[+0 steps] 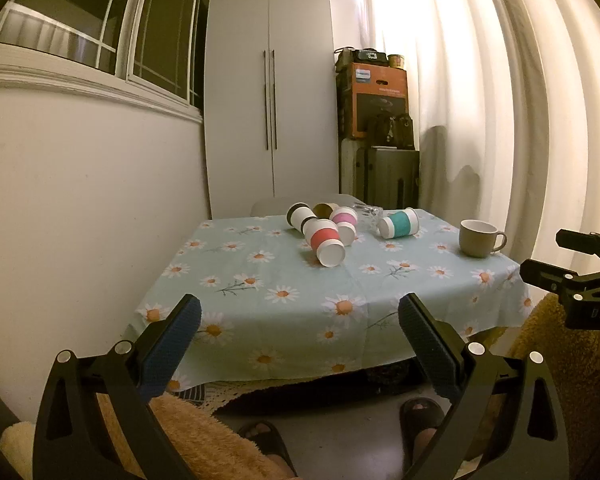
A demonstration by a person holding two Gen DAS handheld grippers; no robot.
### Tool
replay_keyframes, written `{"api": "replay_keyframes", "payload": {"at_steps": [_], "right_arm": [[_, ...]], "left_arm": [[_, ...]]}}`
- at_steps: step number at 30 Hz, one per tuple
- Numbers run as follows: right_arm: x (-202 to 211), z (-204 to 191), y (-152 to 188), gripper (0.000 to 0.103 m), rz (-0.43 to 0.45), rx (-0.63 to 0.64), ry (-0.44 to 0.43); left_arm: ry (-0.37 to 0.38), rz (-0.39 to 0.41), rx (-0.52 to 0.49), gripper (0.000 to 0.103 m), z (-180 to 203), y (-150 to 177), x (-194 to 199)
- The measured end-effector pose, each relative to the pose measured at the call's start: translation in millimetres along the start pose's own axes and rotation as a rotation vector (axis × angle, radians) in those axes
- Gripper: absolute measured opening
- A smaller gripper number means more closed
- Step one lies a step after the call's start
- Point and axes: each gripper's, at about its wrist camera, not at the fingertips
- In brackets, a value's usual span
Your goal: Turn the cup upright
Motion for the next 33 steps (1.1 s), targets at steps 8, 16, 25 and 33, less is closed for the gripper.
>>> {"api": "replay_keyframes", "payload": {"at_steps": [8,16,25,33], "right_arm": [[-0.6,-0.3,-0.2,0.098,-0.001,0.002,0.001],[-0.7,-0.4,0.0,0.098,-0.002,0.003,0.001],[-0.8,-0.6,-0.2,0.098,-0.003,0.004,0.001],[-1.2,-0.2,-0.3,0.098,-0.004,0.004,0.001]], "left_arm": [[0.001,0.002,0.0,0.096,0.0,0.5,0.1],[0.0,0.002,-0.001,0.096,0.1,0.0,0.1],[0.0,0.002,-0.002,0.096,2.8,0.4,2.0],[0.0,0.002,-0.003,0.096,3.0,0.3,2.1]]}}
Point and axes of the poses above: each gripper's, at about its wrist camera, not at the fingertips, and x roughly against the way its jaws point, z to its right, y to its underside, and after that the axes turned 3 degrees about -y, right-handed
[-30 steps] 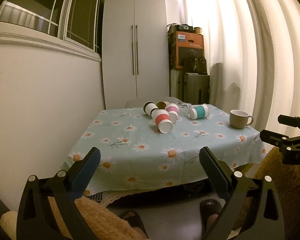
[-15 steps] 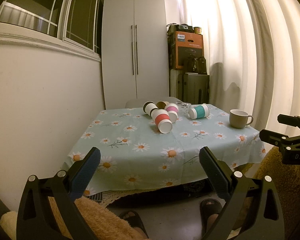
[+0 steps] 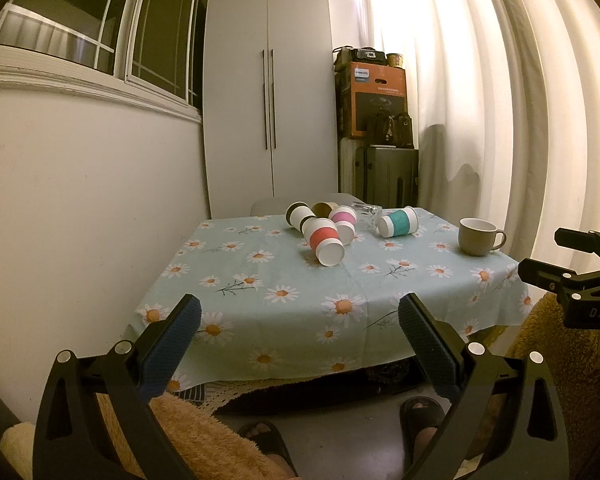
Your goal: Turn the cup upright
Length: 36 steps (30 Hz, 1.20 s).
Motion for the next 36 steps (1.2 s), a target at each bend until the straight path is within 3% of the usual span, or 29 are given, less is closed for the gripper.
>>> {"api": "replay_keyframes", "payload": {"at_steps": [23,31,36], "right_arm": [[-2,-2,4,0.098,-0.006,-0.009,-0.003],[-22,12,-13,0.098,-0.078,-0.111,-0.088],[-47,19,-25,0.098,-0.15,-0.161,-0.153]], "left_arm": [[-0.002,0.007,0.005,0.096,1,1,0],[-0.034,-0.063,0.016,0.096,-4,-13,-14],[-0.013,-0.12,0.014,0.096,-2,-24,-36]]}}
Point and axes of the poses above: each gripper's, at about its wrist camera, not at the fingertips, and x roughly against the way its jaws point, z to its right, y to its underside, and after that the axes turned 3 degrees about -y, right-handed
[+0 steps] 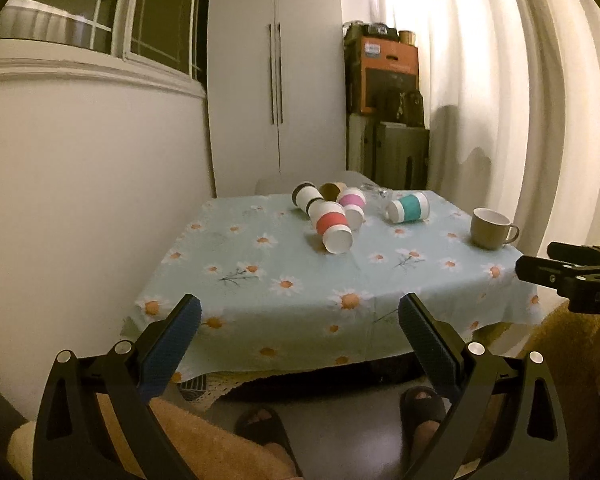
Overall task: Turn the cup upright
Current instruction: 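Reach the right gripper to the red-banded paper cup and grasp it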
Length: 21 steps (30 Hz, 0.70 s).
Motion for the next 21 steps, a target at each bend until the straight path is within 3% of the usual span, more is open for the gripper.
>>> {"api": "replay_keyframes", "payload": {"at_steps": [8,13,19,21], "right_arm": [[-51,6,-57,0.098,-0.077,-0.035,-0.089],[-99,14,-96,0.098,-0.12,-0.08,-0.141],[-171,28,-123,0.098,-0.224,-0.17,-0.228],[-203,29,-131,0.098,-0.313,-0.19,-0.275]], "left_arm": [[0.063,-0.106,0.008,0.096,-10,-47,-59],[0.065,-0.164,0.014,0.096,-20,-66,-103],[0.037,-0.247,0.045,0.096,-34,-71,-157],[0.028,-0.275,0.053,0.096,-38,-72,-174]]}}
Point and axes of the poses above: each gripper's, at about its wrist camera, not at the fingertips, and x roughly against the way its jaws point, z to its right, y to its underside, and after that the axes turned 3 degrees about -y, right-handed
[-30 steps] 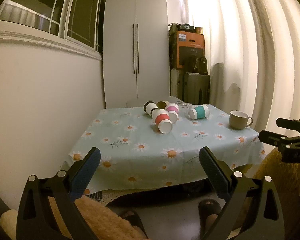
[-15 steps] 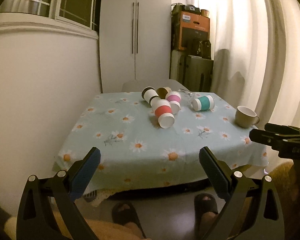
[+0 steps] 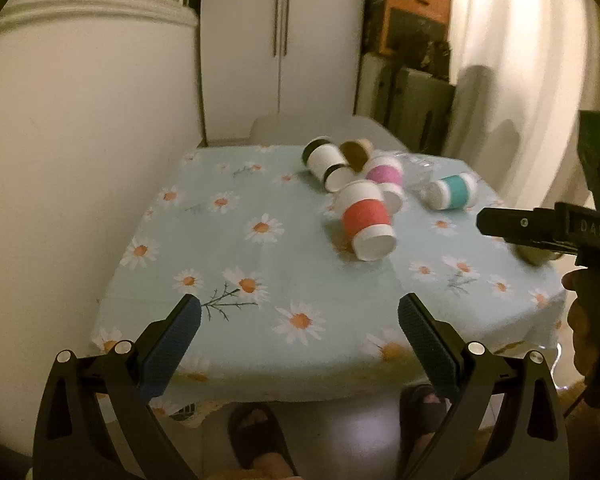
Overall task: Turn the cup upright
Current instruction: 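Reach the right gripper to the red-banded paper cup and grasp it, then rotate the red-banded cup upright, set it down, open the right gripper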
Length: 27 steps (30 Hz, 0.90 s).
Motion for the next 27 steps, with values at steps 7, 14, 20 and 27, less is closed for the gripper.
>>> {"api": "replay_keyframes", "payload": {"at_steps": [7,14,20,27], "right_arm": [[-66,16,-58,0.097,-0.149,-0.042,0.006],[-121,21,-81,0.088,-0.263,-0.023,0.063],[-150,26,-92,0.082,-0.334,-0.041,0.086],[-173,23,-95,0.066,-0.389,-0.031,0.144]], "left_arm": [[-0.018,-0.088,0.043,0.096,-14,-20,-56],[0.011,-0.138,0.121,0.096,-30,-31,-98],[0.081,-0.21,0.21,0.096,-48,-20,-120],[0.06,-0.269,0.199,0.096,-52,-9,-130]]}}
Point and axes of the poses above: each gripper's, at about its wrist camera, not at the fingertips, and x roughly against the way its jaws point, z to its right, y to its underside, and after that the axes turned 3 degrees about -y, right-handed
